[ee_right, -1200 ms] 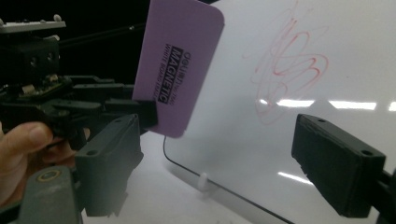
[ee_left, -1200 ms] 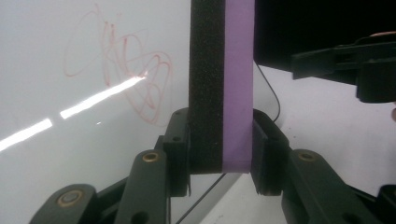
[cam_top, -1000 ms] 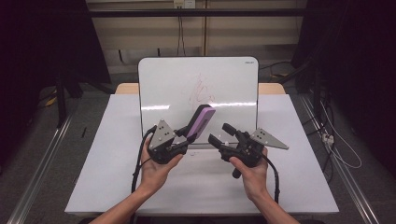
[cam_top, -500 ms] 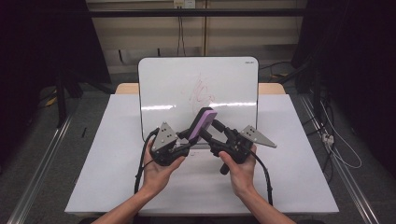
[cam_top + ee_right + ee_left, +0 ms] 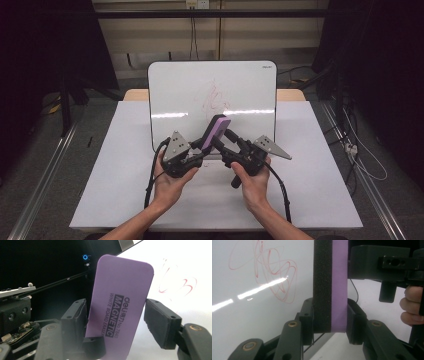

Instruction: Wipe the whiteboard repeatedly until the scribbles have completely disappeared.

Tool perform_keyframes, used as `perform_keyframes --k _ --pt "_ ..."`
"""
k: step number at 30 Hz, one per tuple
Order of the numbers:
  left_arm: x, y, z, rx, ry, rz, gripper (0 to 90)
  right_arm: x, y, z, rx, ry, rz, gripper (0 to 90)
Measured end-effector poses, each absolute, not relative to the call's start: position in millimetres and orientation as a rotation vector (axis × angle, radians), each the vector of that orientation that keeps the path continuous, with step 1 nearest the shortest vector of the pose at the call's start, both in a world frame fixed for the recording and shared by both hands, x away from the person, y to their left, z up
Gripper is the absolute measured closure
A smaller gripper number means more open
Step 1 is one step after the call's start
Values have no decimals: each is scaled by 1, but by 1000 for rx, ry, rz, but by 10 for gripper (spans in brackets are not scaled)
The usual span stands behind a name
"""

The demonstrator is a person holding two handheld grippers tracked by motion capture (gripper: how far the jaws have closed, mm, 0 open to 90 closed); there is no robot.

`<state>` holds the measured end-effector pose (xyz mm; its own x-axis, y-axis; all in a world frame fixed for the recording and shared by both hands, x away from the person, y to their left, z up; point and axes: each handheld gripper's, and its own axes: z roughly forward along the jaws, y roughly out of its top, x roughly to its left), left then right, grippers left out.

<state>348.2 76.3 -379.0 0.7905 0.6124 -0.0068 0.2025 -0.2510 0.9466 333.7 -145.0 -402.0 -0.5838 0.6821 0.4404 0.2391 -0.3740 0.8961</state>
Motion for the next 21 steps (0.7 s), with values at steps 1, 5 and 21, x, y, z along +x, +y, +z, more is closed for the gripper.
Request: perform_keyframes --k 1,5,21 --pt "348 76 -379 1821 623 450 641 334 -145 -402 1236 1536 2033 348" --pt "346 74 -380 1829 618 448 640 334 -144 -404 1252 1533 2029 375" --pt "350 82 -388 1847 654 429 410 337 -153 -400 1242 1555 1961 419"
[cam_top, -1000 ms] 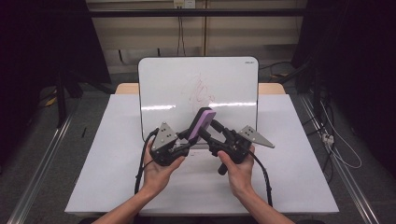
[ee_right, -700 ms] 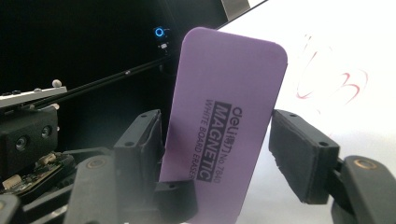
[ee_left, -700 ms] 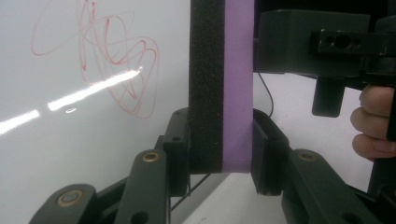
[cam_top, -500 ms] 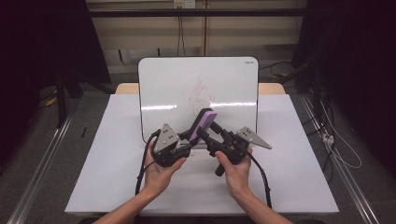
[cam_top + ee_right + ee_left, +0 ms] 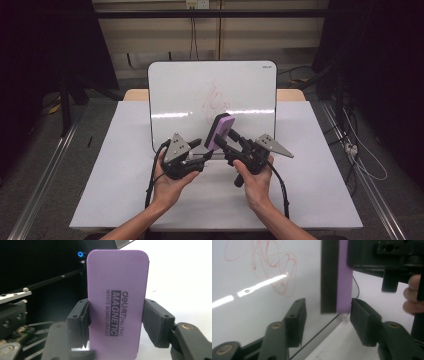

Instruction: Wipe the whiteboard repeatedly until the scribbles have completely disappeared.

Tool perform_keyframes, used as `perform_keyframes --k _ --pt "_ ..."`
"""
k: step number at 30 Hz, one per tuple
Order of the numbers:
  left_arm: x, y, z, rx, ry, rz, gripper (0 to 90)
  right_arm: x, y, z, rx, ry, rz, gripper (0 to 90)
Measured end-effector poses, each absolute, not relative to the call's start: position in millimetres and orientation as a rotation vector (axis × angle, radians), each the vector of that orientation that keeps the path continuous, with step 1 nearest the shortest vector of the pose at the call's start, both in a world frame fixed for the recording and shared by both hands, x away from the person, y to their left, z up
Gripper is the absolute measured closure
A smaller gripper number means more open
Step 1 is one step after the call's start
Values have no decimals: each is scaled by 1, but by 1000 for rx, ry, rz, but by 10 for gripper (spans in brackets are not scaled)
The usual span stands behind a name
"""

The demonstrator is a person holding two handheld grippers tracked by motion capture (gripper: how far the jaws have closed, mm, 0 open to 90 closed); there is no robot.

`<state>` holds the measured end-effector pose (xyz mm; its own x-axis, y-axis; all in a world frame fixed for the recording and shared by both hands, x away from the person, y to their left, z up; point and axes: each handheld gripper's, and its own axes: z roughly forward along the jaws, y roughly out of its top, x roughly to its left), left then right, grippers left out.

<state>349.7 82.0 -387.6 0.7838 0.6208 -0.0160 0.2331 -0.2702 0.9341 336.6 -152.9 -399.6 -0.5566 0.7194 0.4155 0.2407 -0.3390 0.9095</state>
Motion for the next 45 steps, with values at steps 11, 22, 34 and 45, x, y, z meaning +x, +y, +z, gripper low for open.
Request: perform_keyframes --k 11,22,34,45 --pt "351 123 -400 1879 820 472 64 345 -171 -398 1182 1624 1765 419" --pt "327 167 -415 1944 841 484 55 359 -184 -388 1103 1737 1501 419" --pt "316 188 -429 1878 922 492 57 376 -175 -373 1008 1859 1256 420" --pt "315 189 -429 1867 920 499 57 396 -161 -349 888 1933 1036 421"
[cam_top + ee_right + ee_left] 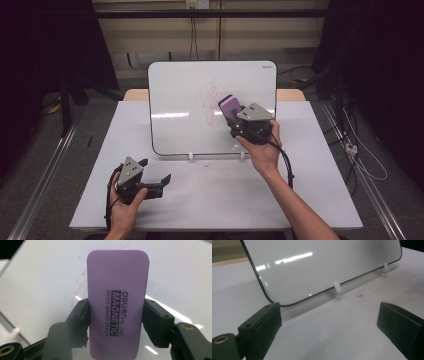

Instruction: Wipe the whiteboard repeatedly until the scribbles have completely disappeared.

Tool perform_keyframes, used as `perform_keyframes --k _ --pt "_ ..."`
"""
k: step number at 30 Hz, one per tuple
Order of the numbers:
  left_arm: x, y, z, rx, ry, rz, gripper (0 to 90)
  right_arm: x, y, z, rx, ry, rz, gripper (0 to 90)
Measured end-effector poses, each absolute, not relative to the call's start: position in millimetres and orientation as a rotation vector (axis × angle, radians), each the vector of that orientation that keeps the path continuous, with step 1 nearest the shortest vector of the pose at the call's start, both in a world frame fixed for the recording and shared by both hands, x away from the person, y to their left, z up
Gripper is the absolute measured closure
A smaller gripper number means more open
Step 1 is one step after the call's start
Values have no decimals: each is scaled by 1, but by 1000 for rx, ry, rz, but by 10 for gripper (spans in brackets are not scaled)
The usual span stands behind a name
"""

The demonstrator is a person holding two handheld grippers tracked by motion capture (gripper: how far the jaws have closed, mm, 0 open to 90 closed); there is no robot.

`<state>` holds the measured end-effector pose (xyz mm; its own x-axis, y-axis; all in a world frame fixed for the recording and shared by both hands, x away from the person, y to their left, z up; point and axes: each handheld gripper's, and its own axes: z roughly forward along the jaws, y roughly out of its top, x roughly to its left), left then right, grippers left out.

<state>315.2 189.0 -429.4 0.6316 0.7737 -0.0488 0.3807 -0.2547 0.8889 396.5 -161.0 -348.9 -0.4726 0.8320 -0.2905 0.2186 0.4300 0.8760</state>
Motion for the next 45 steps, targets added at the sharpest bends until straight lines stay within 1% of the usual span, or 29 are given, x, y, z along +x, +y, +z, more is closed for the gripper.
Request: perform_keyframes --k 5,11,14,24,31,41,45 --pt "314 190 -428 1860 903 502 60 411 -152 -336 822 1954 892 422" --pt "314 191 -428 1859 912 504 61 426 -148 -333 820 1948 821 421" --pt "314 191 -428 1857 915 505 60 434 -143 -335 801 1942 776 422" --pt "315 194 -428 1857 918 508 61 443 -123 -348 699 1912 660 422" --pt "318 195 -429 1860 935 496 60 441 -118 -351 691 1932 646 421" --pt "318 195 -430 1863 936 495 59 430 -104 -364 643 1997 656 422" --pt "318 195 -430 1866 936 489 60 432 -105 -362 624 2008 645 422"
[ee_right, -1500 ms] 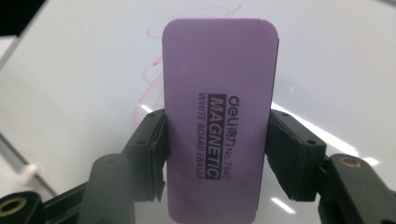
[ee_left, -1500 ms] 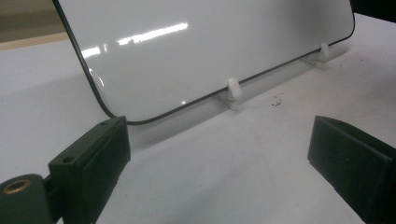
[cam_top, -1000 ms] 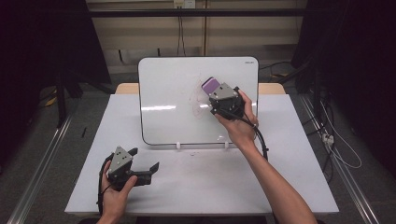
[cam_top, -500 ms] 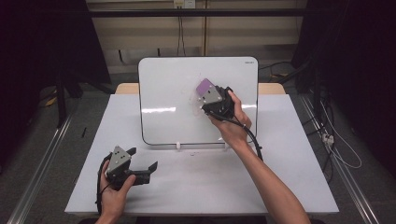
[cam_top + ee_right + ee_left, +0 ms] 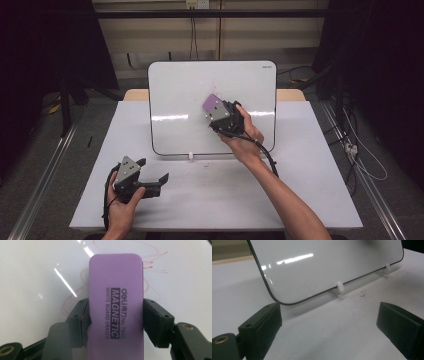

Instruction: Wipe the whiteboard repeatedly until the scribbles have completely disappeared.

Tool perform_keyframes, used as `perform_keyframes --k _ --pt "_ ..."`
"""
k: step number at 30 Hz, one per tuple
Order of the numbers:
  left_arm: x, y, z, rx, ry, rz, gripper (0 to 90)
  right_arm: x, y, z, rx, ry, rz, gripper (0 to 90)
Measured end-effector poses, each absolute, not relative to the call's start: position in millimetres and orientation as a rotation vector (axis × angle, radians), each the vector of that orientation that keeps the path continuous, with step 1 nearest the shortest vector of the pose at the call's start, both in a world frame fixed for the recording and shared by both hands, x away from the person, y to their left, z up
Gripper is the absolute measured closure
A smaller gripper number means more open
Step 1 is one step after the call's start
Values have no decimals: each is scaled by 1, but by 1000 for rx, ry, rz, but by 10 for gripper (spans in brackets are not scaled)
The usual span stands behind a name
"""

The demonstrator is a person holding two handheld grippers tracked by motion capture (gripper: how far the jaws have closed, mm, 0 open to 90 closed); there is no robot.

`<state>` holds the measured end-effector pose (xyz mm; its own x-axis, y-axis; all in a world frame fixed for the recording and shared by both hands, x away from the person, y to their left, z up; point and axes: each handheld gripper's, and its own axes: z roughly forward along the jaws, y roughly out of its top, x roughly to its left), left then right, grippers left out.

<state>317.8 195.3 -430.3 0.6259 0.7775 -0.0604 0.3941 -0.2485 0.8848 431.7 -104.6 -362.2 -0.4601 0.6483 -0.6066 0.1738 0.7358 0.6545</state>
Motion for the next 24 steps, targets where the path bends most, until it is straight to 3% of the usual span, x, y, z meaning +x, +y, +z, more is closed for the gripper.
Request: perform_keyframes --k 12,24 --pt "318 197 -430 1864 946 496 60 465 -154 -323 804 1880 676 422" --pt "319 196 -431 1877 943 496 60 446 -118 -348 672 1979 664 422"
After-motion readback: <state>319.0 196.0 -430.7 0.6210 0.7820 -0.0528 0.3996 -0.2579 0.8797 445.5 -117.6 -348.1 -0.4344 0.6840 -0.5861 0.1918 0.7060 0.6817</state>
